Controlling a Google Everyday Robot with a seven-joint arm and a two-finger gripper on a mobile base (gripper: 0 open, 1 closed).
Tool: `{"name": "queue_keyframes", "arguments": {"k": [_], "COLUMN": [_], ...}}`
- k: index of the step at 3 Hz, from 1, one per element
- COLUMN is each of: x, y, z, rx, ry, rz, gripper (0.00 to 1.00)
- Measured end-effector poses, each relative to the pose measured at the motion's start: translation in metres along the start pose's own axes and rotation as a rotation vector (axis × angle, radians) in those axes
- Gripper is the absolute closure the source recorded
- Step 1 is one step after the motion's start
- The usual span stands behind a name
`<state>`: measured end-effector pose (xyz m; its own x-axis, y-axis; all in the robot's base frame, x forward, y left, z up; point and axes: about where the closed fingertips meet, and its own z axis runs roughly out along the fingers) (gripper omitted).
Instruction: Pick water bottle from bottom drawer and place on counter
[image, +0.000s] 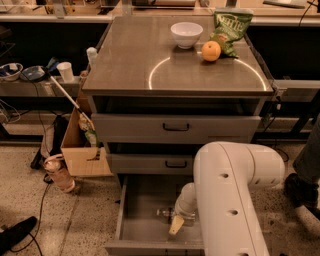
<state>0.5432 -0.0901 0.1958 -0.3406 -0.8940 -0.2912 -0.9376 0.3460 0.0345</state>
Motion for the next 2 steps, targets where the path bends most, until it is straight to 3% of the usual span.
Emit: {"name": "queue_keyframes", "arguments": {"k": [2], "x": [0.006], "y": [0.000], "z": [0.025], "rx": [-0.025], "ry": [0.013], "rz": [0.031], "gripper": [0.00]}}
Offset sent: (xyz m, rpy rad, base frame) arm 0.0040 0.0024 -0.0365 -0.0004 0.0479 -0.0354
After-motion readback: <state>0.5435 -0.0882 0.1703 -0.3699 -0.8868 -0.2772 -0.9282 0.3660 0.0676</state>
